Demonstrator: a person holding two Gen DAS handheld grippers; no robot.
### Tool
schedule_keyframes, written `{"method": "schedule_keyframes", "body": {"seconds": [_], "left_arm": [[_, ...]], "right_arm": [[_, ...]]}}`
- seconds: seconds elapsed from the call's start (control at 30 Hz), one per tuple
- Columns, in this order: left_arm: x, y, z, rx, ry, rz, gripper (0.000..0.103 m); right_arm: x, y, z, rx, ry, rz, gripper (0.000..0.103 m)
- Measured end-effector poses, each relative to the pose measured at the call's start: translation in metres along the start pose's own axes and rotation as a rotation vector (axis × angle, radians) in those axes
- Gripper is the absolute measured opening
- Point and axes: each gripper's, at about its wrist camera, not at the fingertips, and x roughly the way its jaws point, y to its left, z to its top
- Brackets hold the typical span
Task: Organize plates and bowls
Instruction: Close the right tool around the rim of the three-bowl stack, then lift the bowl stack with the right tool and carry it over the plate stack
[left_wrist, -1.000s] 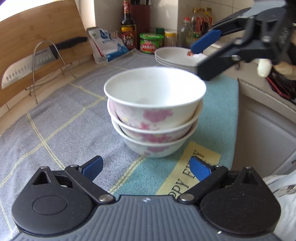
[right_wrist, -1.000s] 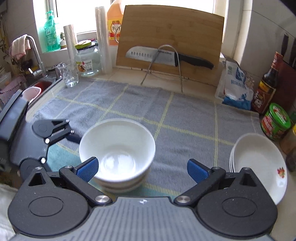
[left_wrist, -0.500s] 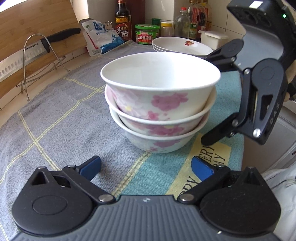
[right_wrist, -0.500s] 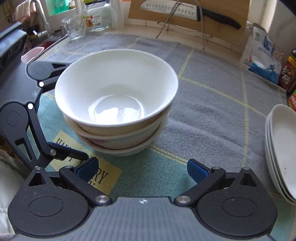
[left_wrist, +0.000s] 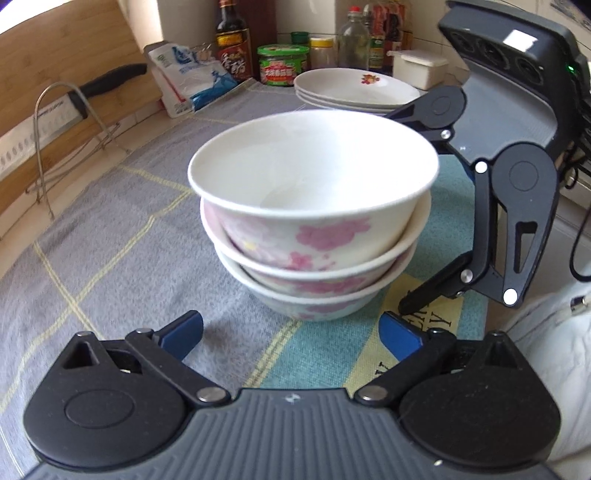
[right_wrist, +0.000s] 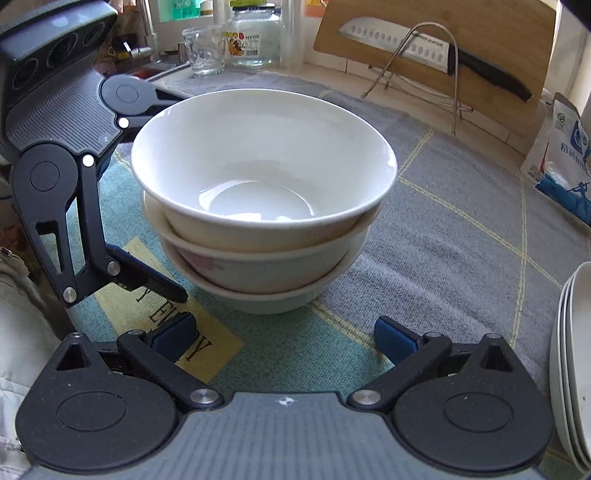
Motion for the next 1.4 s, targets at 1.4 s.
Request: {"method": "schedule_keyframes", "body": {"seconds": [1.4], "left_arm": [[-0.001, 0.024, 0.020, 0.219, -0.016, -0.260, 0.086]], "right_arm": [[-0.006, -0.006, 0.044, -0.218, 0.035, 0.152, 0.089]]}}
